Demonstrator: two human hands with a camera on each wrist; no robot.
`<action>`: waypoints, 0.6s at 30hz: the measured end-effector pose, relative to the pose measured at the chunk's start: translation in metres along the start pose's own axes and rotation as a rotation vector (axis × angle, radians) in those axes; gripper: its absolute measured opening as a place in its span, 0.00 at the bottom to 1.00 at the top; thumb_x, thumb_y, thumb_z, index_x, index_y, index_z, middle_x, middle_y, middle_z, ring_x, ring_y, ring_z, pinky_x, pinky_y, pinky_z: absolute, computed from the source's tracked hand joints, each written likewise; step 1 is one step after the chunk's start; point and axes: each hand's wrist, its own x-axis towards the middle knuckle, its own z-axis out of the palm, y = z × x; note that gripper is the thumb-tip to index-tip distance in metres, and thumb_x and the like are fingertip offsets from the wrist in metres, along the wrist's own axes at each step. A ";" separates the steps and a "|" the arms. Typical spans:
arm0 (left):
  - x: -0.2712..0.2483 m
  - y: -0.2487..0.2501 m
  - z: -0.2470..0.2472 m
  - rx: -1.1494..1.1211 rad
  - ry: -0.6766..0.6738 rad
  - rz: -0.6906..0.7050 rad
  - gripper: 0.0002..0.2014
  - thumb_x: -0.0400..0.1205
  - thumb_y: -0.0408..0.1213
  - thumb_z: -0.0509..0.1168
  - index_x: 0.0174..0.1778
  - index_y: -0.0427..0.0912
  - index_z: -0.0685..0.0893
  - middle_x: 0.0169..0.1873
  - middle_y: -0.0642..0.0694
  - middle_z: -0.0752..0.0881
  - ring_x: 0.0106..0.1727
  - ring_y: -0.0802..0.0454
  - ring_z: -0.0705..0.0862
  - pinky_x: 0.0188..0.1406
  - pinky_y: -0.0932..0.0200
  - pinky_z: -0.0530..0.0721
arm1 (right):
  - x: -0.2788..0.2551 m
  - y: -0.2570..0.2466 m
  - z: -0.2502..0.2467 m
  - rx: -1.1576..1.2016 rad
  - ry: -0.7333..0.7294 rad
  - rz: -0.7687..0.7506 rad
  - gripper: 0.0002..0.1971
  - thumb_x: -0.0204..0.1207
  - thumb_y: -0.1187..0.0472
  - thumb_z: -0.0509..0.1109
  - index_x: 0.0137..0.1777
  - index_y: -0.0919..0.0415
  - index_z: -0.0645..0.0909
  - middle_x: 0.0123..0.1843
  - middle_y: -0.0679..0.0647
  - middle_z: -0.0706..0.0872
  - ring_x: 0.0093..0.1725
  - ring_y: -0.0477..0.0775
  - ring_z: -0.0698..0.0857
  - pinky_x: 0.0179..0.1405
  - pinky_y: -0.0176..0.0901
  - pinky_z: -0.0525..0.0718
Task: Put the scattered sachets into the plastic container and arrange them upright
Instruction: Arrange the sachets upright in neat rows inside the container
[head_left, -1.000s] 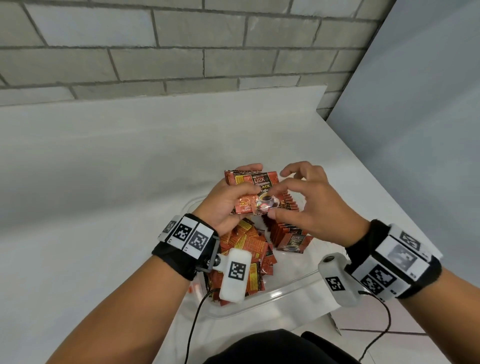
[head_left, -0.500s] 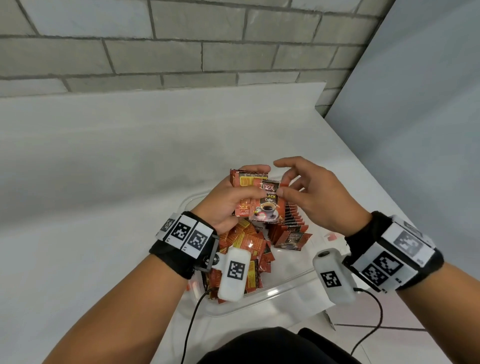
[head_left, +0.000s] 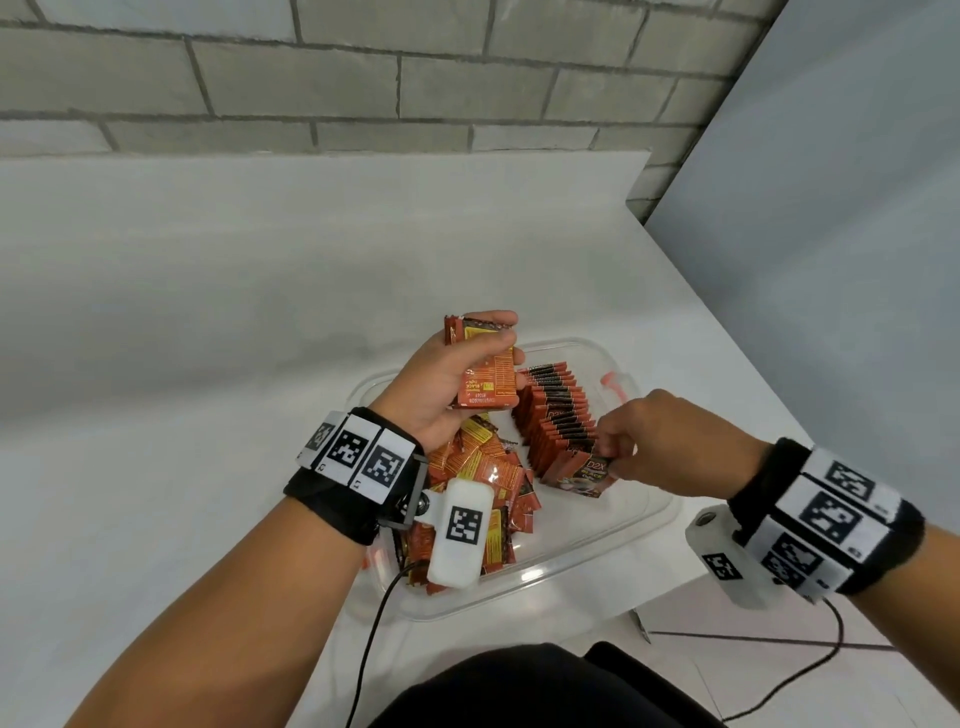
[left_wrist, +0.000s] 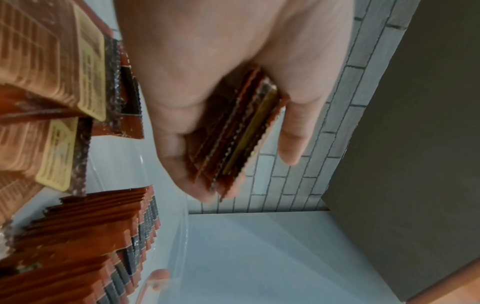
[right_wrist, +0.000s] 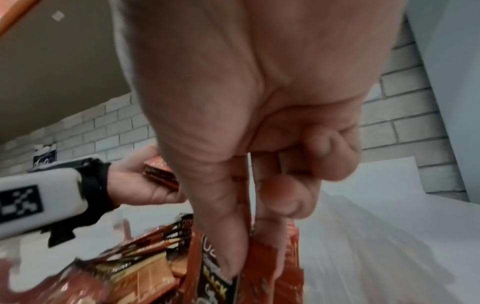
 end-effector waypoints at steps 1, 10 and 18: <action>0.000 0.000 0.000 0.005 -0.002 0.000 0.18 0.70 0.39 0.69 0.56 0.45 0.84 0.39 0.44 0.86 0.36 0.49 0.87 0.33 0.57 0.87 | 0.002 -0.002 0.001 -0.041 -0.012 0.000 0.02 0.73 0.61 0.71 0.40 0.53 0.81 0.38 0.45 0.84 0.39 0.49 0.81 0.37 0.40 0.78; 0.000 0.000 0.001 0.055 0.033 0.003 0.11 0.79 0.33 0.67 0.57 0.46 0.83 0.39 0.45 0.87 0.37 0.49 0.88 0.35 0.56 0.86 | 0.012 -0.019 0.009 -0.377 -0.004 -0.014 0.05 0.78 0.60 0.63 0.47 0.55 0.80 0.42 0.52 0.80 0.39 0.55 0.78 0.25 0.37 0.65; 0.000 0.001 0.000 0.059 0.025 0.009 0.12 0.77 0.34 0.68 0.56 0.46 0.84 0.38 0.45 0.87 0.36 0.49 0.88 0.34 0.57 0.86 | 0.009 -0.025 0.014 -0.495 -0.013 -0.010 0.09 0.82 0.61 0.58 0.54 0.57 0.79 0.50 0.55 0.84 0.38 0.57 0.76 0.36 0.41 0.71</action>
